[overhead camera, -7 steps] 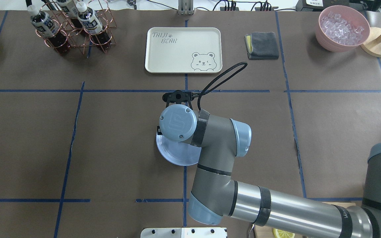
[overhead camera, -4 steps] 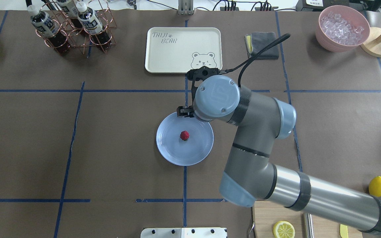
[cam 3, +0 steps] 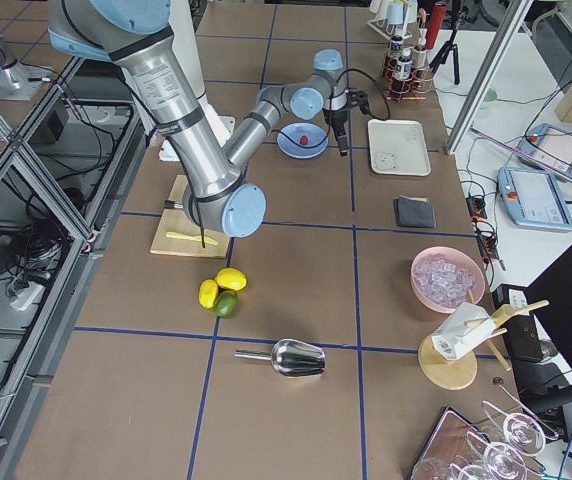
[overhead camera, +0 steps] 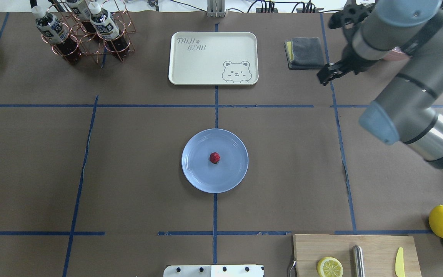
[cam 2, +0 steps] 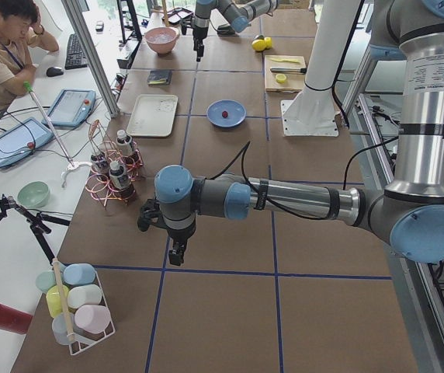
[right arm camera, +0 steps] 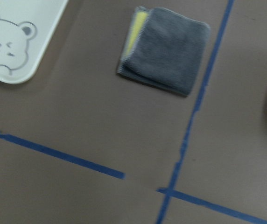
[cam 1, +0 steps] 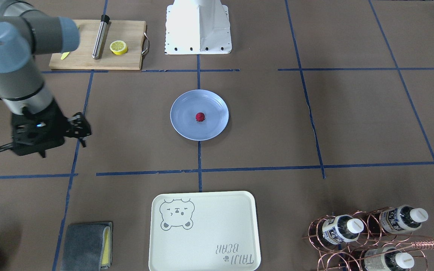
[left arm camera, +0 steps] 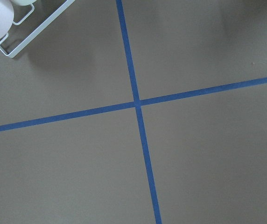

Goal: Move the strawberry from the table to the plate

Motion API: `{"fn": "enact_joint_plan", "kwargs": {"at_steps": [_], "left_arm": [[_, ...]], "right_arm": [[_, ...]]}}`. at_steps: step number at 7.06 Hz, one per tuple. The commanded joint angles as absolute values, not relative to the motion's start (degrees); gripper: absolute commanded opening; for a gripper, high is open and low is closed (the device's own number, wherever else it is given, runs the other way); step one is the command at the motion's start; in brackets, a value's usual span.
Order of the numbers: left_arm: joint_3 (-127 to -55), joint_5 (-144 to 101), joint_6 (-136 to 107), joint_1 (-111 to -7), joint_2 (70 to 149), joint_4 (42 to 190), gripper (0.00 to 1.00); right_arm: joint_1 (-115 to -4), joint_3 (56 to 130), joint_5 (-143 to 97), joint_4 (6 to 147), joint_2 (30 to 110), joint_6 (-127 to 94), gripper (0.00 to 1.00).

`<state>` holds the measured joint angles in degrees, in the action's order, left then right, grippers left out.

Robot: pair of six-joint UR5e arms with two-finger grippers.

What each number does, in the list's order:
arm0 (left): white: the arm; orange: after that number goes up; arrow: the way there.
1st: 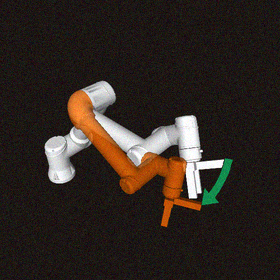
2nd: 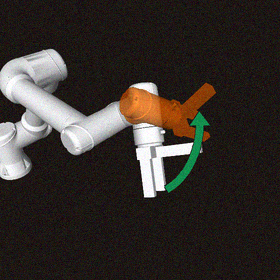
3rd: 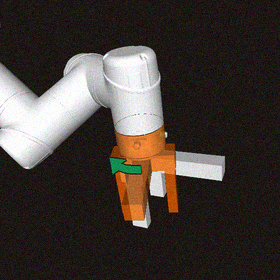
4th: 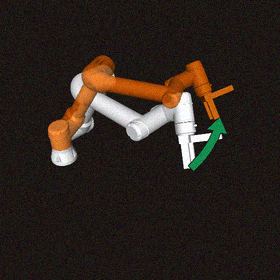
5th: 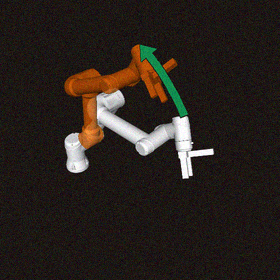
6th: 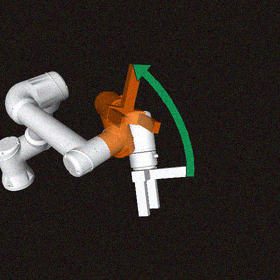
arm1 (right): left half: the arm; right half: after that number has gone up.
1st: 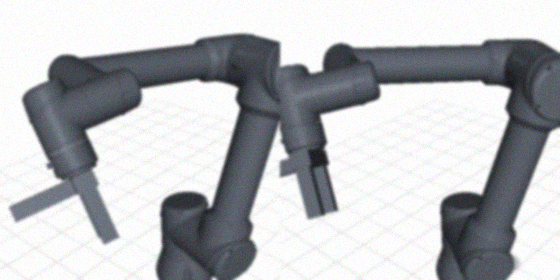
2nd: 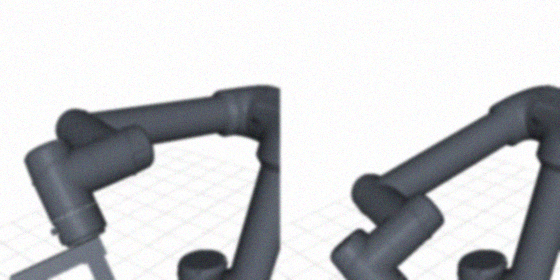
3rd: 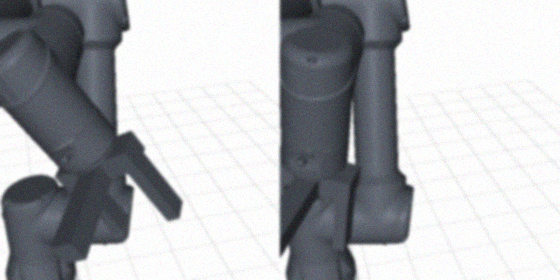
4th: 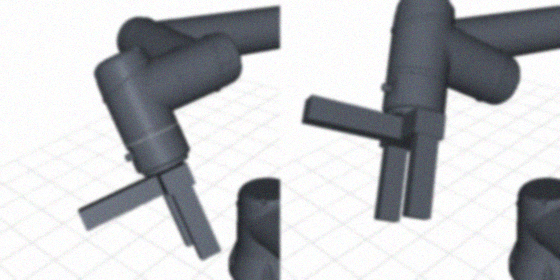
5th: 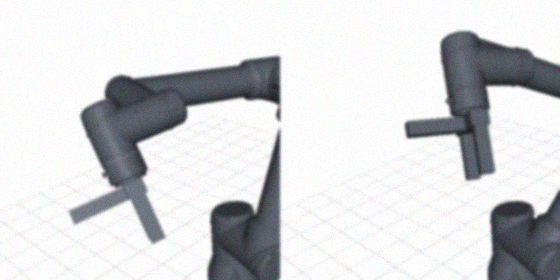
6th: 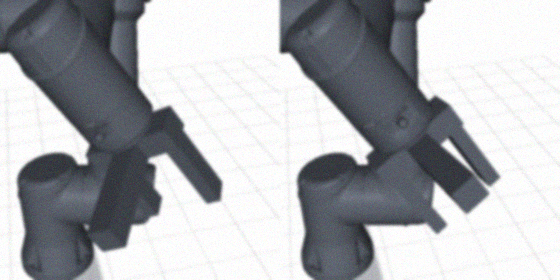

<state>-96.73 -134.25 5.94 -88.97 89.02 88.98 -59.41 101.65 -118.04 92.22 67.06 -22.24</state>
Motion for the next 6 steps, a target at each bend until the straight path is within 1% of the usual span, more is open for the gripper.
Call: {"fn": "enact_joint_plan", "kwargs": {"at_steps": [1,2,3,4,5,6], "left_arm": [[-96.9,-134.5,6.0,-88.9,88.4,89.1,1.0],[-96.7,-134.4,6.0,-88.9,88.5,89.4,1.0],[-96.9,-134.3,6.0,-88.9,88.4,89.2,1.0],[-96.9,-134.4,6.0,-88.9,88.4,89.2,1.0],[-96.9,-134.4,5.9,-88.9,88.4,89.2,1.0],[-96.9,-134.4,6.0,-88.9,88.4,89.1,1.0]], "right_arm": [[-76.6,98.9,-125.9,92.5,76.6,-2.6,1.0],[-79.4,98.4,-125.6,91.9,83.1,-2.6,1.0],[-82.0,98.6,-125.6,91.1,87.3,-1.4,1.0],[-82.6,98.8,-125.5,87.4,93.3,-0.7,1.0],[-82.6,98.4,-125.7,82.3,97.8,-1.2,1.0],[-82.8,97.9,-125.9,79.6,100.5,-1.3,1.0]]}}
